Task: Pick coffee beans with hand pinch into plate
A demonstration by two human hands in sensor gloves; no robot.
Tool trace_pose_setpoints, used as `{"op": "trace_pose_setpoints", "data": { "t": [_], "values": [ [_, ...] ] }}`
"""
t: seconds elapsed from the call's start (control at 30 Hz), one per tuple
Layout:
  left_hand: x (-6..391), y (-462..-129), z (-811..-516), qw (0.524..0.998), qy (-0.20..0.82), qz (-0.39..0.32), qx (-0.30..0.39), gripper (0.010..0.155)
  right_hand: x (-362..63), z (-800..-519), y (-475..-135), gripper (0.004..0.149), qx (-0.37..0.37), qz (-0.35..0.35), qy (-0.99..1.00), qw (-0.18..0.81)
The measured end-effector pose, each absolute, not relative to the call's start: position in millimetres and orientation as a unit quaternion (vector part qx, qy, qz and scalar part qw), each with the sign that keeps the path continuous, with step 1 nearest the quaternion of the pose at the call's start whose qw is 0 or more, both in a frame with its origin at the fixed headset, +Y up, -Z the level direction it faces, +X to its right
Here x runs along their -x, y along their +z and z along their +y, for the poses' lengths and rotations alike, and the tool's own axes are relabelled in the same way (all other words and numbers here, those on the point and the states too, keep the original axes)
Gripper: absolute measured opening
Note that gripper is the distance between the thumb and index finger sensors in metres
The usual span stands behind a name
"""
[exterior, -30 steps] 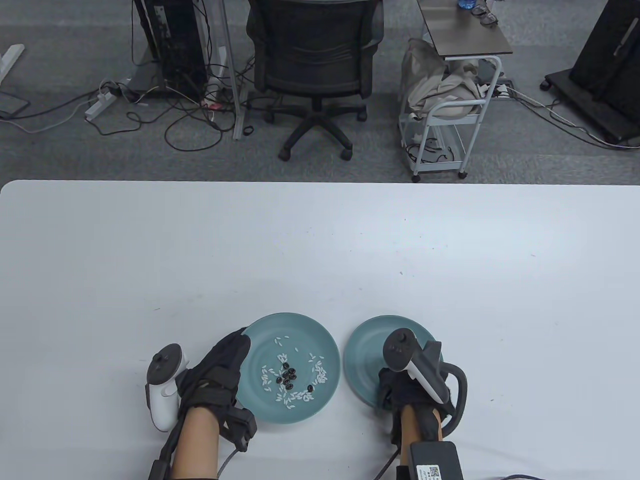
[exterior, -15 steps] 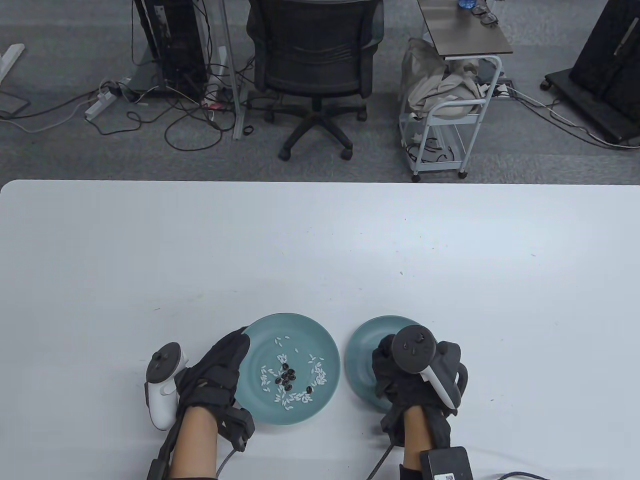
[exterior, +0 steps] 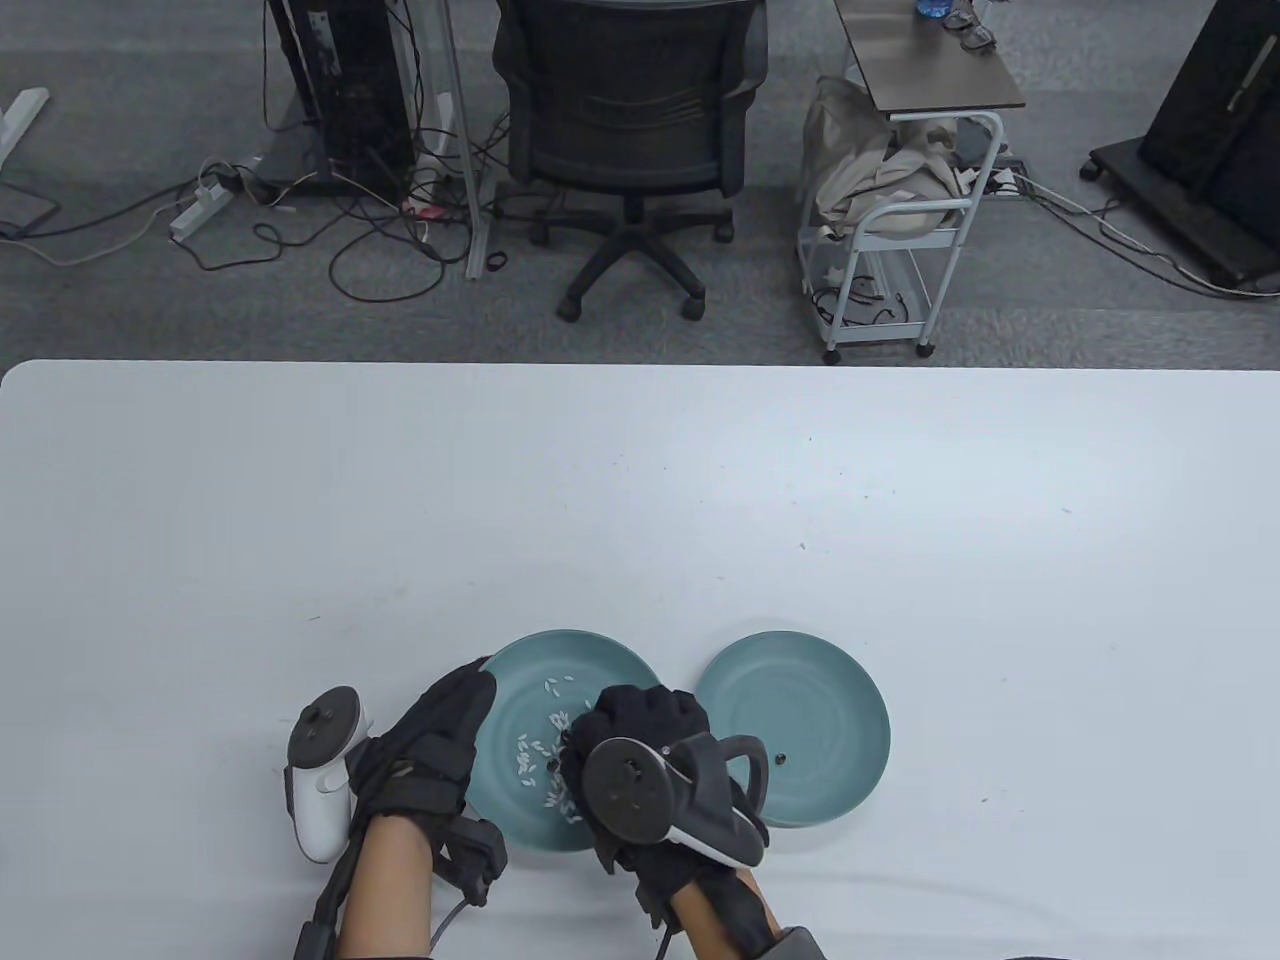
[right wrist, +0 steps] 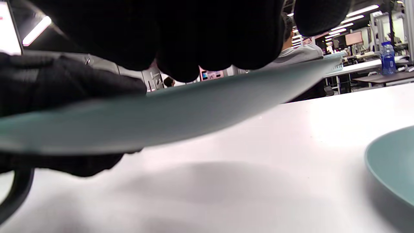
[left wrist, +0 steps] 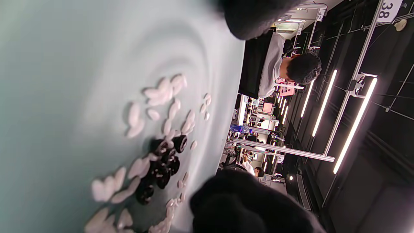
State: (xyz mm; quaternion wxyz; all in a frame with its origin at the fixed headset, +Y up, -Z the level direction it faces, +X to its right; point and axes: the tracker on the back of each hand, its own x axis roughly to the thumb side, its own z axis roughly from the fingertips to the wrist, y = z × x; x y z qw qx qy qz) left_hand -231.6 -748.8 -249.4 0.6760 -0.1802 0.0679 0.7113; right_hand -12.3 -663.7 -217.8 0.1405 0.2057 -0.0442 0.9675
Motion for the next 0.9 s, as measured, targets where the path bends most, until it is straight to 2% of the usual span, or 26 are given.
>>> {"op": "trace_pose_setpoints", "data": {
  "t": [0.17,0.3,0.9],
  "values": [
    [229,-250,-749,0.673,0.714,0.062,0.184,0.052,18,-669,-215,0.042,-0.206,-0.042,0.968,0.135],
    [228,-250,-749,0.672,0.714,0.06,0.187,0.052,23,-671,-212,0.041,-0.204,-0.047,0.975,0.076],
    [227,-247,-752,0.645,0.734,0.056,0.204,0.052,24,-675,-208,0.039,-0.203,-0.052,0.975,0.07]
  ]
}}
